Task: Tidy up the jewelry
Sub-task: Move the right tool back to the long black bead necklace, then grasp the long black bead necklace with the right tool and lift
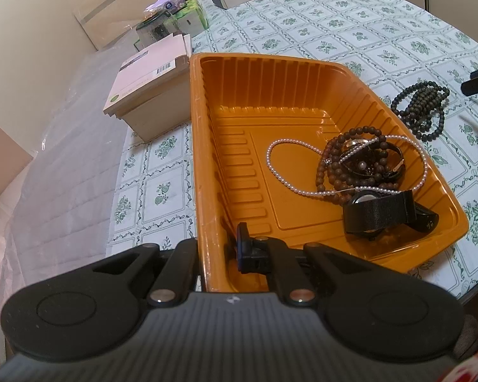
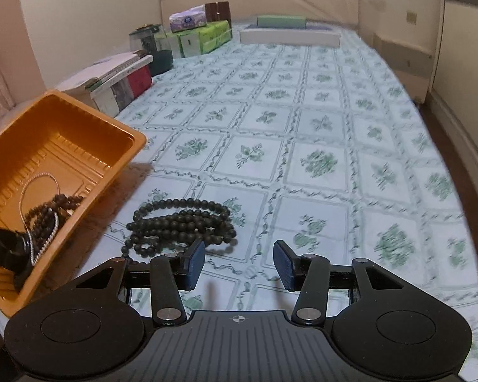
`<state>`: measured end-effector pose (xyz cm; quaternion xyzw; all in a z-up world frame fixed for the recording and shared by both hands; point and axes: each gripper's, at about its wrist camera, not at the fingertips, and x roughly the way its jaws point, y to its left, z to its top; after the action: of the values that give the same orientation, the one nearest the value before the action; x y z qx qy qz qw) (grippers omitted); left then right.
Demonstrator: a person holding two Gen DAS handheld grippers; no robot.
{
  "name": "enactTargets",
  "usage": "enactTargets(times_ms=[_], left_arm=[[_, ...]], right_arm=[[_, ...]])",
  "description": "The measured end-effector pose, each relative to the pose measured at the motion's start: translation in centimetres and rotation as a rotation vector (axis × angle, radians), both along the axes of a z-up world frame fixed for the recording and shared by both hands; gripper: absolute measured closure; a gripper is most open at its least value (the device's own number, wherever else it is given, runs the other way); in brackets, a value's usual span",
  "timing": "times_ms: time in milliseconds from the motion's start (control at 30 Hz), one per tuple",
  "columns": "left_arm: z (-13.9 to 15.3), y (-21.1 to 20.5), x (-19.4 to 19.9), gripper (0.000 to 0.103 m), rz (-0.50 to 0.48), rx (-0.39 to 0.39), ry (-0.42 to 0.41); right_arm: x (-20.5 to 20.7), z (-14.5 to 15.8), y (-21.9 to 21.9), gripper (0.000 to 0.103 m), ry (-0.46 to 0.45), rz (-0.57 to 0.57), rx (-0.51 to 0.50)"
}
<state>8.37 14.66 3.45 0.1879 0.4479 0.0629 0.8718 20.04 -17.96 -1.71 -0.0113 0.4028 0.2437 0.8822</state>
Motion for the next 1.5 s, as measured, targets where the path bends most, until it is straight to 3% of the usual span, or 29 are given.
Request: enactTargets(times_ms=[100,467,567,700,833,1067,1300,1367,1433,1500], left_arm=[[0.0,0.0,0.1,0.097,0.0,0.003,0.002],[-0.1,-0.1,0.1,0.097,-0.002,0.005,0.003],[-0.1,-0.1,0.1,0.097,-0.002,0.004,0.003],[-0.2,0.0,0.1,0.097,-0.002,0.001,0.005],[-0.3,0.0,0.1,0.097,-0.002,0.001,0.005],[-0.3,-0.1,0.1,0.097,-0.002,0.005,0.004],[-0.1,-0.3,0.1,0.097,-0.002,0.01,0.002],[-0.1,-0.3,0.0,0.097,-0.002,0.011,0.002],[-0.1,-0.3,0.0,0.097,-0.002,0.011,0.002],[-0.1,-0.3,0.0,0.097,-0.002,0.01,0.002]], right_arm=[[0.9,-0.4,0.0,0.063,0.048,-0.019,0.057],[4.1,-2.4,0.5,0.07,0.192,-0.135,0.215],[4.2,-2.7,0.2,0.094,0.223,-0.165,0.245],[3.6,-1.9,-0.1,0.099,0.199,-0.162,0.229],[1.9,0.2,-0.3,0.103,0.094,-0.12,0.149],[0.0,4.2,-2.1,0.103,-0.064,-0.106,0.067],[0.8,2.4,-1.6,0.101,-0.003,-0.07,0.063],[0.8,1.4,-1.2,0.095,0.013,-0.056,0.05],[0.9,0.4,-0.4,0.073,0.024,-0.037,0.035],[1.0,-0.4,0.4,0.072,0.018,-0.013,0.014]])
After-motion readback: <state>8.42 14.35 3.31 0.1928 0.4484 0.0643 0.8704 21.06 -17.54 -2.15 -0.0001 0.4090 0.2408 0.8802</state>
